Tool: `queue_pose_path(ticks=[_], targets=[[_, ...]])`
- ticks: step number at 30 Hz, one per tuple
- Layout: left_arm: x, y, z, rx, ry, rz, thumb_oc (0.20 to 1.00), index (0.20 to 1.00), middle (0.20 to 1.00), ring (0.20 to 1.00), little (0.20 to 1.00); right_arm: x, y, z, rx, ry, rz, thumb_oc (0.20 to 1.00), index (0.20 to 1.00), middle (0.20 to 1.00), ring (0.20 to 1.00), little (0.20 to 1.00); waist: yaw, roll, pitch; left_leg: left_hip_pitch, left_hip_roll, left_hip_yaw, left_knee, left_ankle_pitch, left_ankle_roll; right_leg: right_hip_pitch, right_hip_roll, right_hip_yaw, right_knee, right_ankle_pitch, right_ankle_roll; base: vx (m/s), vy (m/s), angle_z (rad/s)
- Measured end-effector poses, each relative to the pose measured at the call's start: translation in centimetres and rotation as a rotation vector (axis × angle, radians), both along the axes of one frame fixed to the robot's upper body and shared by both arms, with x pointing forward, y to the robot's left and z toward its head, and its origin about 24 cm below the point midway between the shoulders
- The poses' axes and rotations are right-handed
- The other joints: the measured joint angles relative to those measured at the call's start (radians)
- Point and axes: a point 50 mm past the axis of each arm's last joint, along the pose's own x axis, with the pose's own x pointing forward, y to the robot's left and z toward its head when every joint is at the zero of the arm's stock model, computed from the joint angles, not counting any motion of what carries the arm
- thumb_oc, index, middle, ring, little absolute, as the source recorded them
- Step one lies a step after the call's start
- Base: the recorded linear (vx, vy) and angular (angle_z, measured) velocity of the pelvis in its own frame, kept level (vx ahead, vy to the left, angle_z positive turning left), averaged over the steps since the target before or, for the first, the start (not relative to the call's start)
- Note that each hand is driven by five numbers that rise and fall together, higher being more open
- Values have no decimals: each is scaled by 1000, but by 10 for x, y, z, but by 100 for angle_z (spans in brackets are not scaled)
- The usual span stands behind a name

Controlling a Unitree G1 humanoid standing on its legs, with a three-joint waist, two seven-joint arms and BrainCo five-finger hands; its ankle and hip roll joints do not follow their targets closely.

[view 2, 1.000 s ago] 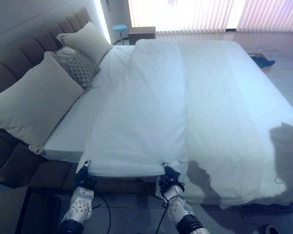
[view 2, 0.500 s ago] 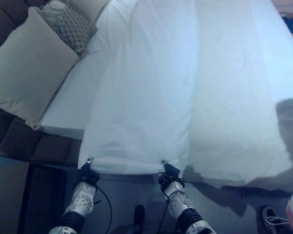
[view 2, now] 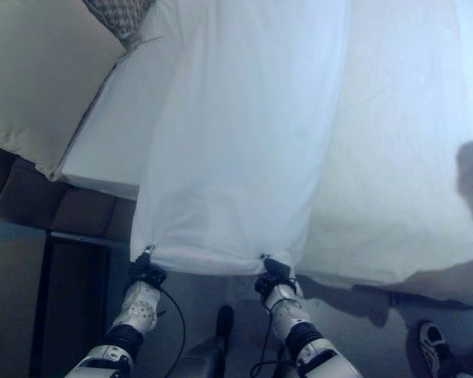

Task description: Make the bed

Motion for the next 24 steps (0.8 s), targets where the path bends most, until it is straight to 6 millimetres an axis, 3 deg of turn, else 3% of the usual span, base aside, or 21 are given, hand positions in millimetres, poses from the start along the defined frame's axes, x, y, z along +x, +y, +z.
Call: queue_pose_path(ticks=[3, 5, 8, 12, 15, 20, 24], targets=[[-21, 20, -23, 97, 183, 20, 1000, 1000, 1000, 1000, 1000, -7, -19, -13, -142, 63, 18, 1000, 1000, 1000, 1000, 1000, 0, 0, 3, -2, 0, 1, 5, 0, 0, 4, -1, 0, 0, 0, 0, 13, 35, 6], [-52, 44, -45, 175, 365, 39, 1000, 1000, 1000, 1000, 1000, -19, -43, -27, -276, 156, 29, 1000, 1000, 1000, 1000, 1000, 1, 1, 5, 5, 1, 11, -15, 3, 4, 4, -1, 0, 0, 0, 0, 8, 17, 6], [-96, 66, -67, 238, 532, 37, 1000, 1000, 1000, 1000, 1000, -44, -80, -46, -428, 272, 33, 1000, 1000, 1000, 1000, 1000, 8, -7, 31, 19, -7, 26, -46, 27, 15, 7, -9, 0, -2, 0, 1, 3, 13, 8], [-133, 71, -85, 258, 662, -14, 1000, 1000, 1000, 1000, 1000, -80, -101, -69, -499, 422, 45, 1000, 1000, 1000, 1000, 1000, 6, -15, 37, 40, -18, 29, -94, 68, 18, 12, -13, 3, -13, 14, 17, 4, 5, 4], [-141, 70, -89, 260, 702, -59, 1000, 1000, 1000, 1000, 1000, -96, -107, -78, -516, 491, 54, 1000, 1000, 1000, 1000, 1000, 0, -17, 38, 67, -17, 30, -130, 99, 16, 24, -12, 5, -20, 29, 18, 14, -17, -2], [-146, 69, -93, 296, 735, -144, 1000, 1000, 1000, 1000, 1000, -106, -124, -80, -547, 537, 30, 1000, 1000, 1000, 1000, 1000, -13, -16, 36, 129, -14, 51, -200, 132, 3, 56, -11, 28, -58, 56, 26, 44, -51, -14], [-155, 67, -97, 307, 771, -190, 1000, 1000, 1000, 1000, 1000, -113, -133, -81, -532, 561, -13, 1000, 1000, 1000, 1000, 1000, -52, -10, 18, 151, -11, 50, -211, 144, 8, 82, -2, 30, -74, 69, 16, 35, -78, 0]])
